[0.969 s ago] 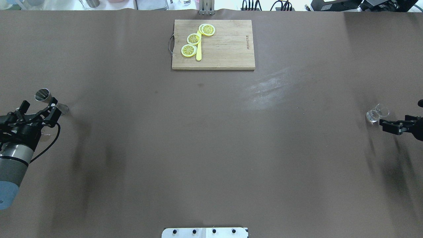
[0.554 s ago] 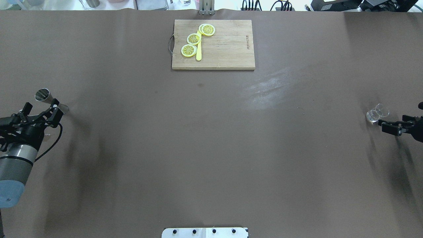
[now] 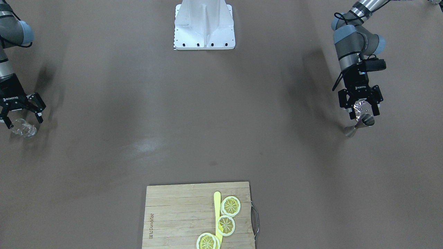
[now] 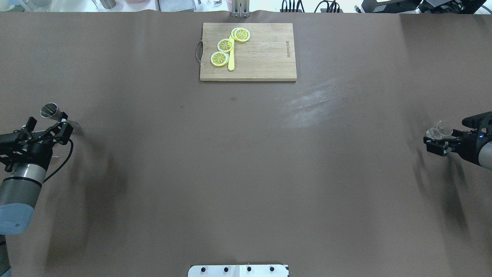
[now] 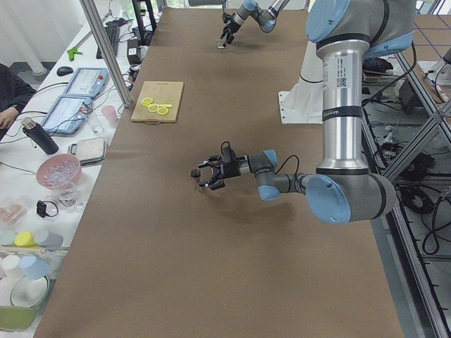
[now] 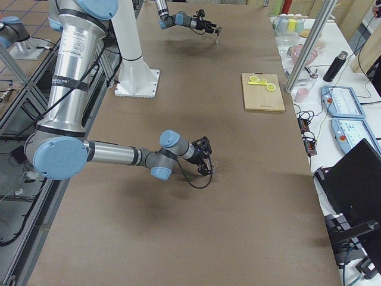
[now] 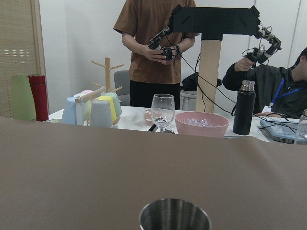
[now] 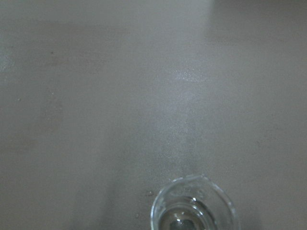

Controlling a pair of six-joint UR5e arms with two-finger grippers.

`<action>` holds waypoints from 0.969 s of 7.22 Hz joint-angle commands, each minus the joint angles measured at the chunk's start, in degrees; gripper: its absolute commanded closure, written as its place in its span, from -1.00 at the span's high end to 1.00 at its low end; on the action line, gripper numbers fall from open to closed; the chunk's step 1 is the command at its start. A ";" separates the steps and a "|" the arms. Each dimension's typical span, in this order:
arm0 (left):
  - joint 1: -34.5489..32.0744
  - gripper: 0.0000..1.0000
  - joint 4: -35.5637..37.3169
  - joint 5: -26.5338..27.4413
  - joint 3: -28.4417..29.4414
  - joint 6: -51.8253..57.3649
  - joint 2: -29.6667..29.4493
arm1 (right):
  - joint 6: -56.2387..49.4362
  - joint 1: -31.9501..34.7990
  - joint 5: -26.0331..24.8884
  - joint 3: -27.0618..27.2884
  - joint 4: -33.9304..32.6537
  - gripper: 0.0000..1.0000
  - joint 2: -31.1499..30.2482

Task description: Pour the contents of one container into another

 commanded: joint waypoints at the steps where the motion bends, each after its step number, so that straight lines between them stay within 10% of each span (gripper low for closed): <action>1: -0.85 0.94 0.13 -0.01 1.72 -0.52 -1.30 | -1.86 -0.06 -0.25 -0.40 -0.05 1.00 0.31; 7: -3.57 0.94 4.95 -0.01 7.43 -4.29 -6.93 | -1.25 0.20 -2.88 -1.81 0.39 0.83 1.28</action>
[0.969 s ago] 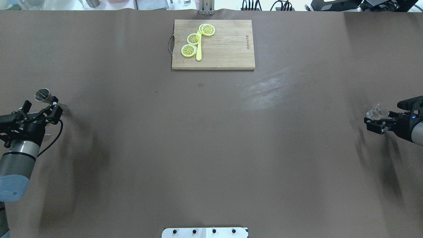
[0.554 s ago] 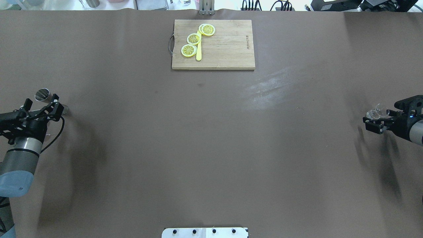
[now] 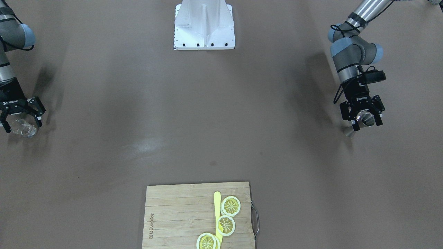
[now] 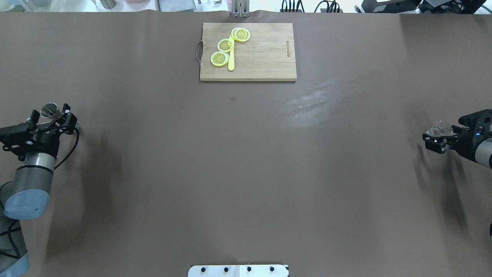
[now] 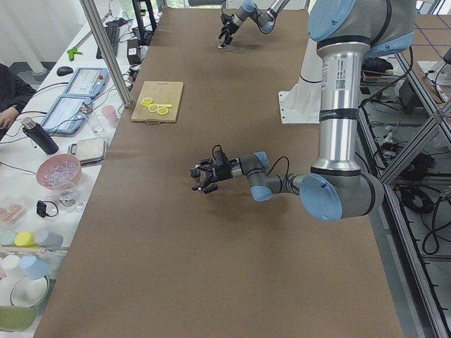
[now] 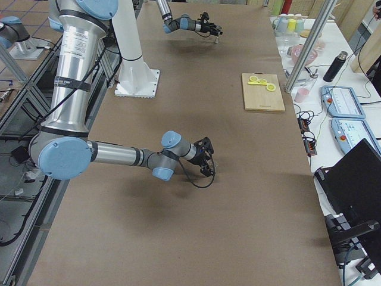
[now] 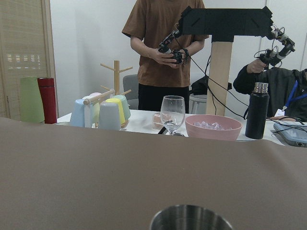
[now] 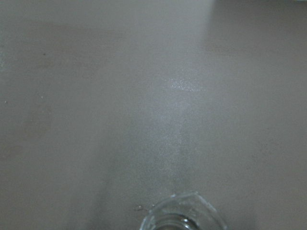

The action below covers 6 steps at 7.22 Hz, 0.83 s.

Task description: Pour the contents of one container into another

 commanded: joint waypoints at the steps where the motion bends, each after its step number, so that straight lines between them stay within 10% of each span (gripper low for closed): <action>1: -0.50 0.94 1.30 0.00 2.11 -1.74 -1.94 | 0.27 0.08 -0.67 -0.10 0.05 0.78 0.06; 6: -0.41 0.83 1.48 0.18 4.40 -2.36 -3.79 | 0.44 0.43 -0.67 -0.02 0.05 0.37 0.23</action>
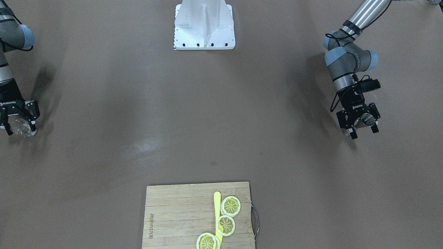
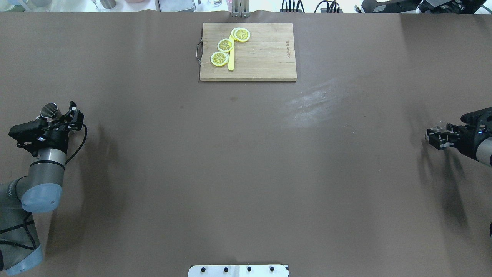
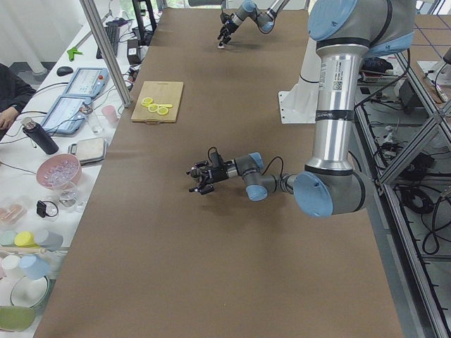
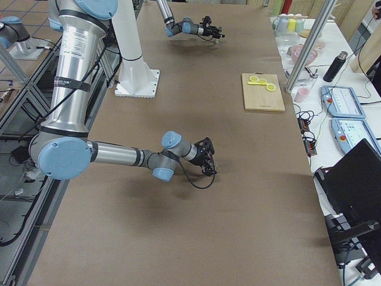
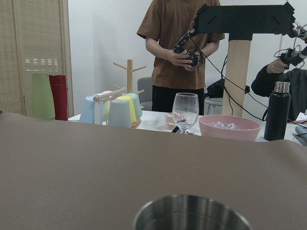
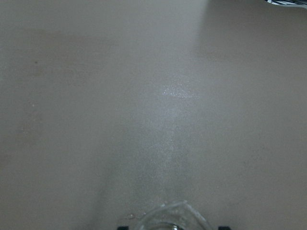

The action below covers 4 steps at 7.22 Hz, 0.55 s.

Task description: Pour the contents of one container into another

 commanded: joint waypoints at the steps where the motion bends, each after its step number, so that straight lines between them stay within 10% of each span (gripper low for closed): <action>1: 0.07 0.76 0.07 0.01 0.30 -0.11 -0.54 | 0.08 0.13 0.00 -0.01 -0.09 0.34 0.94; 4: 0.77 0.56 0.16 0.01 0.38 -0.11 -0.54 | -0.01 0.48 0.08 -0.01 0.00 -0.17 1.03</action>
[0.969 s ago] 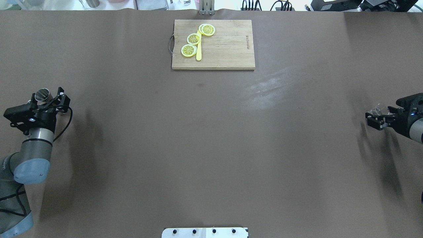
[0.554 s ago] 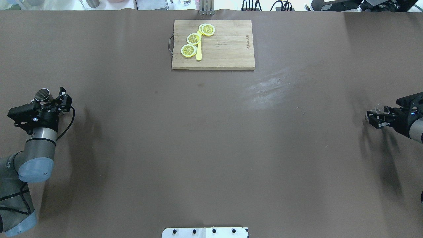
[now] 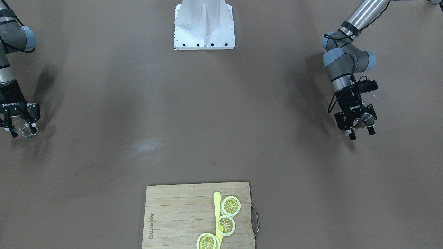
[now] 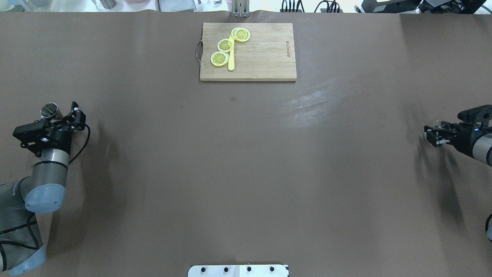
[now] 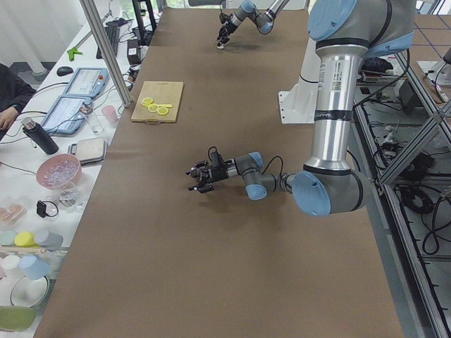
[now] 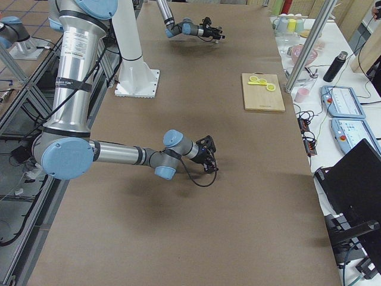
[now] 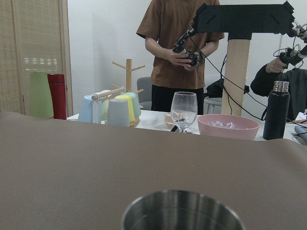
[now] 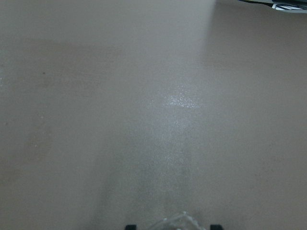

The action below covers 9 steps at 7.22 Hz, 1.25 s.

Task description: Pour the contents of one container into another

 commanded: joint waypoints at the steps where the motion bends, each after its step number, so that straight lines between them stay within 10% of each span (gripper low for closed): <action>1: 0.38 0.56 0.01 0.00 0.02 0.00 -0.02 | 0.02 0.13 0.07 -0.01 0.03 -0.18 0.01; 9: 1.79 0.55 0.01 4.56 0.11 -0.97 0.60 | -0.07 0.39 0.42 0.26 0.38 -0.10 -0.08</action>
